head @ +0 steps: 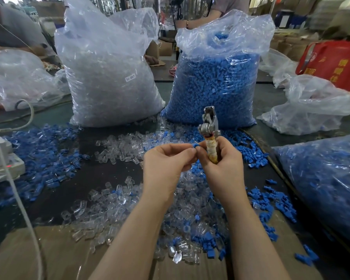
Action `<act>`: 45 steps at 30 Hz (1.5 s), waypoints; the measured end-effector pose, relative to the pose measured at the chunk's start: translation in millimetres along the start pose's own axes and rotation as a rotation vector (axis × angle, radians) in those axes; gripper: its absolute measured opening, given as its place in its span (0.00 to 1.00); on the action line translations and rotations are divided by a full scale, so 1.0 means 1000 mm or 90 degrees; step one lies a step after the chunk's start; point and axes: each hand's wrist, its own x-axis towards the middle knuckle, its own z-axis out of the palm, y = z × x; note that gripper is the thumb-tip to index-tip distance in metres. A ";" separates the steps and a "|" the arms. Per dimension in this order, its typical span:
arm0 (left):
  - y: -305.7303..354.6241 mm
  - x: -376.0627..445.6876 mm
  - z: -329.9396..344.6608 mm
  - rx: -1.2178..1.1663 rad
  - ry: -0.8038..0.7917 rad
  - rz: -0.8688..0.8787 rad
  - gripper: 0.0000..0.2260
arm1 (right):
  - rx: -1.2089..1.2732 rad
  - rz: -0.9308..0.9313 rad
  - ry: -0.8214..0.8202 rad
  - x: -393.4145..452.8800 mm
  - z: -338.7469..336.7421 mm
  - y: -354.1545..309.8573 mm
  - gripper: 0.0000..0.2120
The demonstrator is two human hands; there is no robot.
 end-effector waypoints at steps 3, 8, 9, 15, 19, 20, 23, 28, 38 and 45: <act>-0.001 -0.002 0.002 0.046 0.020 0.043 0.04 | -0.004 0.005 -0.001 0.000 0.001 -0.002 0.06; -0.003 -0.001 0.002 0.131 0.058 0.105 0.07 | -0.015 0.014 -0.026 -0.001 0.001 -0.003 0.04; -0.004 -0.001 0.002 0.146 0.064 0.114 0.07 | -0.015 0.013 -0.030 -0.001 0.001 -0.002 0.05; -0.007 0.002 0.000 0.201 0.109 0.150 0.08 | 0.009 0.030 -0.076 0.001 0.000 -0.001 0.03; -0.007 0.004 -0.006 0.205 0.107 0.157 0.07 | 0.027 0.069 -0.114 0.002 -0.006 -0.001 0.07; -0.006 0.005 -0.007 0.201 0.104 0.158 0.07 | 0.020 0.076 -0.126 0.002 -0.009 0.000 0.07; -0.005 0.007 -0.011 0.181 0.096 0.167 0.07 | -0.018 0.099 -0.184 0.003 -0.016 0.004 0.06; -0.002 0.008 -0.017 0.165 0.082 0.211 0.05 | -0.102 0.102 -0.274 0.002 -0.016 0.003 0.04; 0.002 0.010 -0.022 0.146 0.025 0.221 0.03 | -0.128 0.091 -0.294 0.001 -0.017 0.001 0.06; 0.002 0.012 -0.026 0.139 0.000 0.218 0.05 | -0.139 0.093 -0.305 0.002 -0.016 0.005 0.12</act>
